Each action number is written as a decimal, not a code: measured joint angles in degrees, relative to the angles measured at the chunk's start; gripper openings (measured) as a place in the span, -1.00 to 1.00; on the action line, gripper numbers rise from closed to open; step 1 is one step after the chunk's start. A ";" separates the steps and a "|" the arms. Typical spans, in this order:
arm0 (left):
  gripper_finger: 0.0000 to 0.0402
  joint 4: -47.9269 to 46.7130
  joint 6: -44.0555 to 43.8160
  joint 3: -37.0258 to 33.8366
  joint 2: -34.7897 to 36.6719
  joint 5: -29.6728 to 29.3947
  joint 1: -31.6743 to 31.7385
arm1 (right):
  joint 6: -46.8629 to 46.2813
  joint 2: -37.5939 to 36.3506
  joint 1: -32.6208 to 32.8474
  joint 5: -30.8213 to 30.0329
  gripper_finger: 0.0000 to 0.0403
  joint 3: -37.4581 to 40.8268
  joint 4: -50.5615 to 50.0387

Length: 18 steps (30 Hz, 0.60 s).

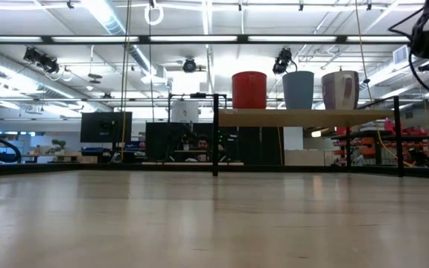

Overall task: Stack small to large cups/mugs on shelf
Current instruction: Return to Home Position

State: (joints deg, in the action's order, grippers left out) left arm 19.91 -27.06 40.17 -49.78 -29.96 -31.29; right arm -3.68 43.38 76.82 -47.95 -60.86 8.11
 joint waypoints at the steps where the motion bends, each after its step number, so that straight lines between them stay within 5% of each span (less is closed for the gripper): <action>1: -0.83 0.62 0.69 -0.42 0.33 0.67 0.00 | 1.74 -0.81 0.02 1.56 -0.94 4.01 6.04; 7: -0.86 0.71 3.87 -0.54 1.49 5.52 0.00 | 3.81 -4.36 -0.33 4.08 -0.94 23.50 31.84; 11: -0.84 0.58 4.29 -0.54 2.19 6.75 0.76 | 7.89 -6.68 -3.18 10.99 -0.94 32.86 44.30; 18: -0.81 -0.16 4.93 -0.54 2.71 13.26 7.67 | 5.58 -17.87 -11.27 18.03 -0.94 41.64 44.78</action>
State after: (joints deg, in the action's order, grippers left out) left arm 19.75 -22.13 39.64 -47.07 -16.70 -23.62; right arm 1.90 25.51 65.55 -29.93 -19.22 52.88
